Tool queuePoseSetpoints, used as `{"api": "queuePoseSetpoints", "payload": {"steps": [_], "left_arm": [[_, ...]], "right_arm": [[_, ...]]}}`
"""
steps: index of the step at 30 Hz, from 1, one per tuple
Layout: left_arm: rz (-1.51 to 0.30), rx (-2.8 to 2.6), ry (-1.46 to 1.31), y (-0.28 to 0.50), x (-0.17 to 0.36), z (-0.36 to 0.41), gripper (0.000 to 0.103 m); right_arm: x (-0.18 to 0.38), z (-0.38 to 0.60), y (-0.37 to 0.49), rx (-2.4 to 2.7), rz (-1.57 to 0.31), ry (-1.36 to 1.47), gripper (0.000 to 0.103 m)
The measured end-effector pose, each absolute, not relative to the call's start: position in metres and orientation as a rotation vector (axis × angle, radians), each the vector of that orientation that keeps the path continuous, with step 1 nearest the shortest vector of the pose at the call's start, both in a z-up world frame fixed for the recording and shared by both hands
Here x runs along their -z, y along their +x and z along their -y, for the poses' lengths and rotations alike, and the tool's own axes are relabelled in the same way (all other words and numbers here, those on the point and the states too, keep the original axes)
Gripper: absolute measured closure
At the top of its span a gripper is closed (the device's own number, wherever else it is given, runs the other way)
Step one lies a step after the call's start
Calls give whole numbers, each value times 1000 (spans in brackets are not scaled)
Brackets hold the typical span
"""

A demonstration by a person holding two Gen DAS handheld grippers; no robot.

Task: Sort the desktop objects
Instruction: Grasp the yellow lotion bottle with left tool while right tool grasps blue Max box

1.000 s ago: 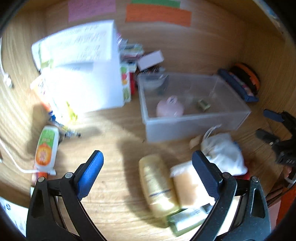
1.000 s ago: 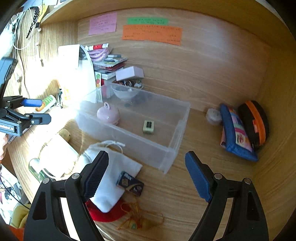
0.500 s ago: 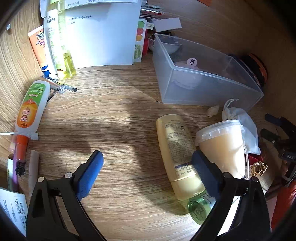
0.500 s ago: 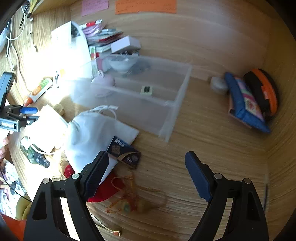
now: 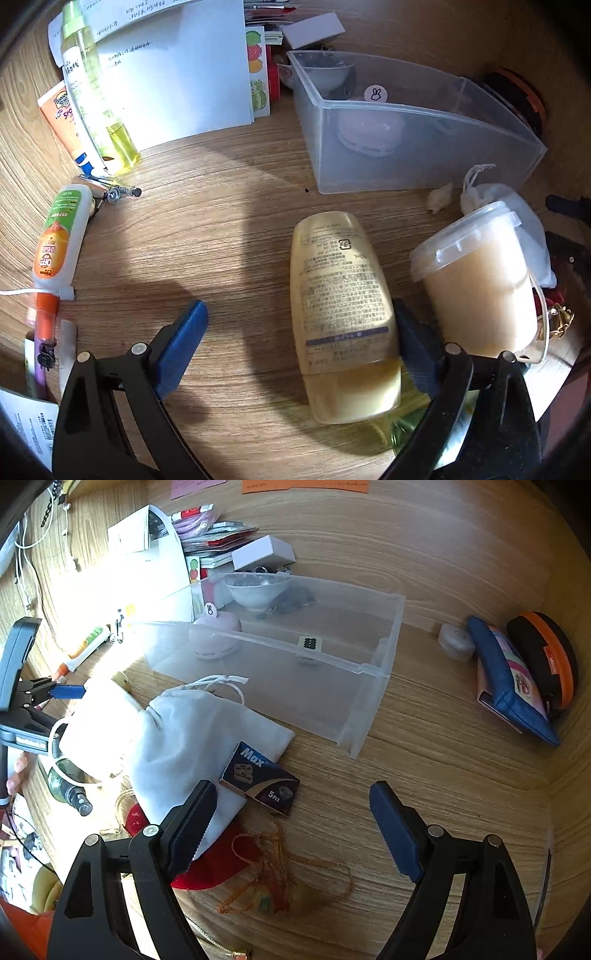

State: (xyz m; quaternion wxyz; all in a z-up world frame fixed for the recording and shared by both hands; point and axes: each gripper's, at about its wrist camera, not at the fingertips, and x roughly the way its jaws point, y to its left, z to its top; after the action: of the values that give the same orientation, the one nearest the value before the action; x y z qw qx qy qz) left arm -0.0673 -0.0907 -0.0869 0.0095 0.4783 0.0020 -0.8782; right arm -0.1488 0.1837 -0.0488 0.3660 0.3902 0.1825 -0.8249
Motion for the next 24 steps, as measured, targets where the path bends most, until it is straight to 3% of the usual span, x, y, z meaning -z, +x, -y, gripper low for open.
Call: {"api": "queuePoseSetpoints", "payload": {"steps": [4, 7, 11, 18, 21, 24], "left_arm": [[-9, 2753, 1475, -63, 84, 92, 14], [5, 2769, 1471, -60, 80, 90, 32], [42, 2797, 1483, -62, 78, 82, 54], [18, 2776, 1478, -65, 78, 81, 55], [11, 2780, 1476, -69, 79, 81, 56], [-2, 2787, 1480, -71, 78, 81, 56]], "right_arm": [[51, -179, -152, 2112, -480, 994, 23], [54, -177, -156, 2093, -461, 1007, 25], [61, -170, -162, 2045, -457, 1036, 41], [67, -164, -166, 2005, -457, 1042, 62], [66, -162, -163, 1975, -447, 1047, 77], [65, -160, -162, 1992, -459, 1040, 78]]}}
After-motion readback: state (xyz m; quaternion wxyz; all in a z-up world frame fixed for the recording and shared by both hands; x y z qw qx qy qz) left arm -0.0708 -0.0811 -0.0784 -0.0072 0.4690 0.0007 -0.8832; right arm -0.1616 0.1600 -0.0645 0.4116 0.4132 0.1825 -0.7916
